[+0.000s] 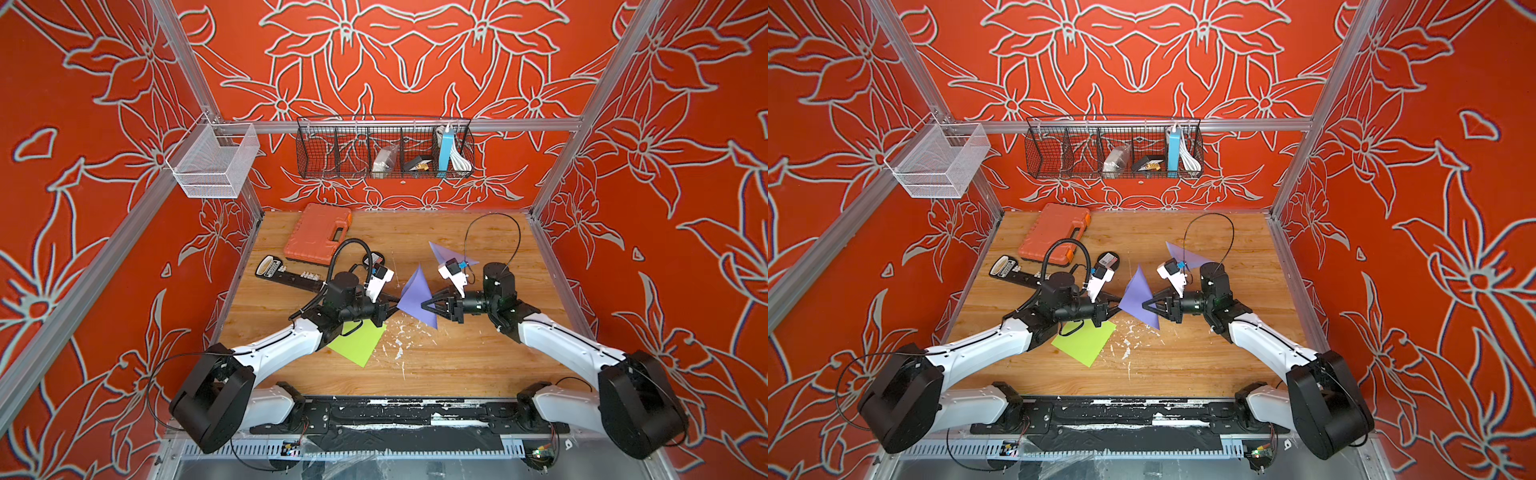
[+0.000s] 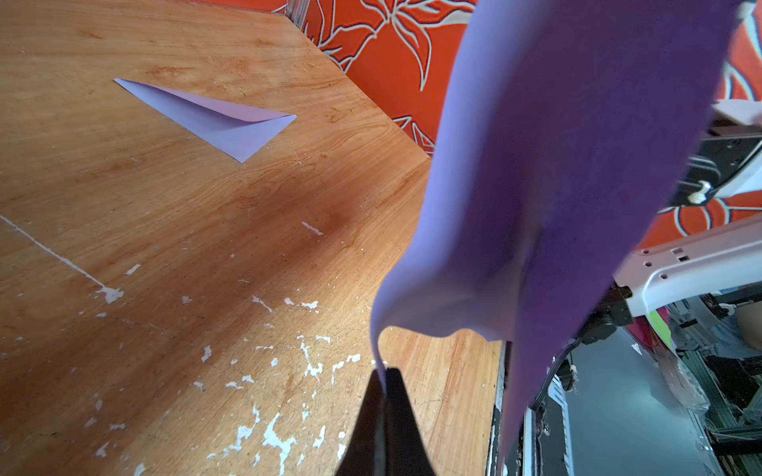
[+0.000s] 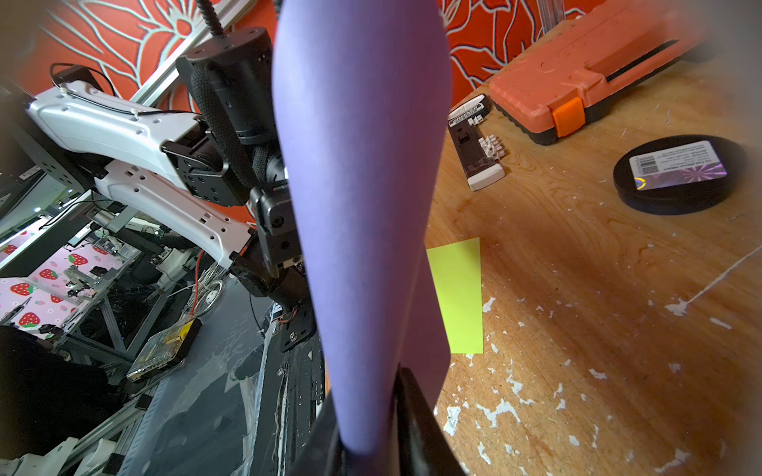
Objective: Fold the square paper diagonally
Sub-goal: Fold the paper at the center of the board.
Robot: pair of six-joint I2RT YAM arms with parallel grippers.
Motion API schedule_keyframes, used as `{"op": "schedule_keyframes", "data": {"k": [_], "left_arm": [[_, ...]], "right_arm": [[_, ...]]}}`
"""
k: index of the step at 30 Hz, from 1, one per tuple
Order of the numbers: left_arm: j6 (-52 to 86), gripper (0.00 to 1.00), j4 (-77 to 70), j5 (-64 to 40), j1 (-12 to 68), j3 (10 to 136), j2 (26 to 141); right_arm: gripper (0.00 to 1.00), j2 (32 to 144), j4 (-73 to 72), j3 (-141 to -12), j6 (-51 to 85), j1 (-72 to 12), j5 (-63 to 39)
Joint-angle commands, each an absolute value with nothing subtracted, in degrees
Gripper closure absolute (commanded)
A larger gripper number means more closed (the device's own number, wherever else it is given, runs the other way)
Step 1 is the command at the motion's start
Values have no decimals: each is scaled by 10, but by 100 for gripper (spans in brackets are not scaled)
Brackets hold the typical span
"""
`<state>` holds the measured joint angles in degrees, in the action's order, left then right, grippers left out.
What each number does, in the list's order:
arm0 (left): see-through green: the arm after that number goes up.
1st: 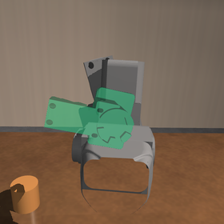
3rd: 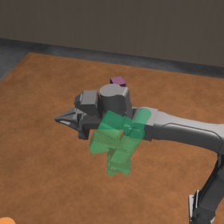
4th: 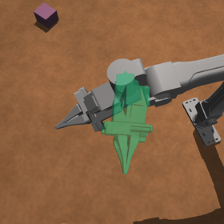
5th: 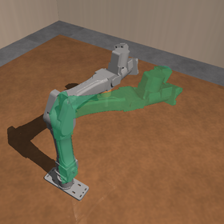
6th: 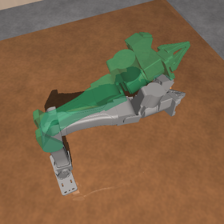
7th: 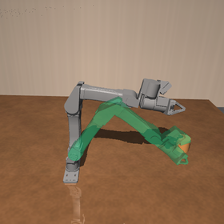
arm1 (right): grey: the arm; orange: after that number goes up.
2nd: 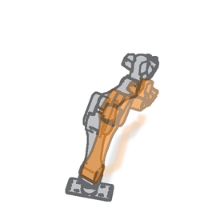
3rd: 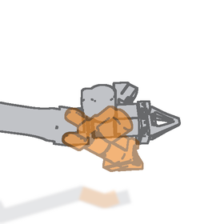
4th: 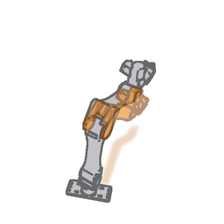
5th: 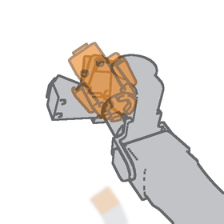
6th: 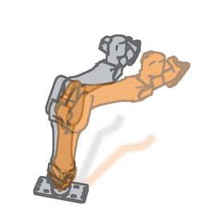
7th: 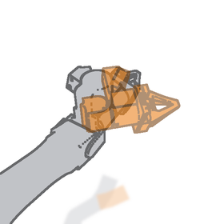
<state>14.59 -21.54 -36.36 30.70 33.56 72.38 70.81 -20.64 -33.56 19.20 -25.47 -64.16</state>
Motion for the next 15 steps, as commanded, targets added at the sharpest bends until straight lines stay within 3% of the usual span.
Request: {"op": "schedule_keyframes", "data": {"k": [1, 3, 15], "left_arm": [[143, 100, -220, -376, 303, 344, 727], [143, 100, -220, -375, 303, 344, 726], [144, 100, -217, -375, 303, 347, 736]], "right_arm": [[79, 717, -233, -332, 206, -259, -648], [83, 721, -233, -333, 206, -259, -649], [84, 710, -248, -324, 216, -259, -617]]}}
